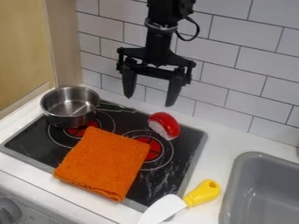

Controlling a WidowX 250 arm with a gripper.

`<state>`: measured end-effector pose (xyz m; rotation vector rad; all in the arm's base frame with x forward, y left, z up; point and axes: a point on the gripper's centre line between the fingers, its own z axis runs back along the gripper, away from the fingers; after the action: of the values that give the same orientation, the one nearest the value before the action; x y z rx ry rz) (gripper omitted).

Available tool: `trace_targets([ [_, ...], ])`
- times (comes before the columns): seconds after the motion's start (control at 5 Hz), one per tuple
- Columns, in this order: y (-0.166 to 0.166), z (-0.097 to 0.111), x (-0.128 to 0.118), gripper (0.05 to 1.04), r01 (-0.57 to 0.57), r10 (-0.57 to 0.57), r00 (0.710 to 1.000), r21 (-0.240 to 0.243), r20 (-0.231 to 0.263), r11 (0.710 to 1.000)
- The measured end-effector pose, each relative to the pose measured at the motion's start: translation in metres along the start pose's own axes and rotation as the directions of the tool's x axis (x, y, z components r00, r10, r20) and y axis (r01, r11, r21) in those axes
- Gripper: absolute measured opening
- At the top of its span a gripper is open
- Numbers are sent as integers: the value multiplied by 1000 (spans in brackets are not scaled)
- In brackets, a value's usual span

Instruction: Move the sushi to the top of the orange towel

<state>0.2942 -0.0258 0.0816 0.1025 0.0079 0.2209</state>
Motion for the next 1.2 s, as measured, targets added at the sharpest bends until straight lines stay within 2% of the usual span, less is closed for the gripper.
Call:
trace_targets([
  [0.2, 2, -14, -12, 999, -11, 12, 998, 16, -60, 1000],
  [0.4, -3, -25, -13, 999, -231, 231, 965, 16, -124, 973],
  [0.6, -8, -25, 5, 999, -452, 452, 889, 18, -78, 892],
  [0.8, -15, -24, 24, 999, -610, 610, 792, 28, -27, 792],
  [1.0, -18, -28, 34, 999, -673, 672, 739, 76, 37, 736],
  [1.2, -25, -32, 35, 999, -691, 691, 723, 51, 17, 721],
])
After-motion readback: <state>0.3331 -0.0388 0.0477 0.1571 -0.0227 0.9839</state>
